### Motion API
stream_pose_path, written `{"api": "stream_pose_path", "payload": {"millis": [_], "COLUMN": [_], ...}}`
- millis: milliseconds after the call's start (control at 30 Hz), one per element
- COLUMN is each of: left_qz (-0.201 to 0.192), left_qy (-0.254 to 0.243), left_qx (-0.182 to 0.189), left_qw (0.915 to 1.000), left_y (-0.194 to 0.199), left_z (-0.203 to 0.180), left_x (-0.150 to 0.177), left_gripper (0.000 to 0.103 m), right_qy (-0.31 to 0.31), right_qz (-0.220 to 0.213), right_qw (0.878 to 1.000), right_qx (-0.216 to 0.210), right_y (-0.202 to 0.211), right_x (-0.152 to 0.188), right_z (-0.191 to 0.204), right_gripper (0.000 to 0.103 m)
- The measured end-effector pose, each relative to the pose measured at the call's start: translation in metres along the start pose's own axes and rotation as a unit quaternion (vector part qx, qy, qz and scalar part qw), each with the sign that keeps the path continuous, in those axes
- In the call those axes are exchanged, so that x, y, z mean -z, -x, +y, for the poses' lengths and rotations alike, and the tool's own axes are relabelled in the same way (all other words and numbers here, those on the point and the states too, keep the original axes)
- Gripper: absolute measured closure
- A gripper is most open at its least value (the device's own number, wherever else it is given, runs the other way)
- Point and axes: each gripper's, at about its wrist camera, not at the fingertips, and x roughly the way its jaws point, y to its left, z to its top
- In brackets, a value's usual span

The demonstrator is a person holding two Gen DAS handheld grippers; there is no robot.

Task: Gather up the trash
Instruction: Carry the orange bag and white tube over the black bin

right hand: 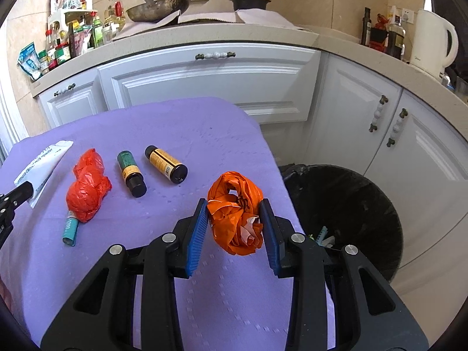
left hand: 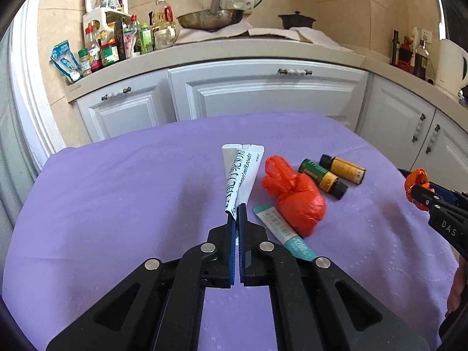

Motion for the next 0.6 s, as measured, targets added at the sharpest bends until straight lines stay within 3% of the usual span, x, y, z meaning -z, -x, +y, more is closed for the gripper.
{"api": "stream_pose_path", "payload": {"millis": [233, 600], "left_qz": [-0.027, -0.051], "left_qy": [-0.005, -0.043], "left_qx": [0.030, 0.099], "left_qw": [0.9992, 0.9928], "left_y": [0.026, 0.041], "left_z": [-0.020, -0.096], "left_x": [-0.003, -0.006], "left_gripper": [0.101, 0.101], "right_qy": [-0.010, -0.049], "right_qz": [-0.015, -0.032], "right_qw": [1.000, 0.996], "right_qx": [0.023, 0.072], "right_y": [0.024, 0.052], "right_x": [0.006, 0.019], "right_z": [-0.014, -0.069], "right_gripper": [0.068, 0.068]}}
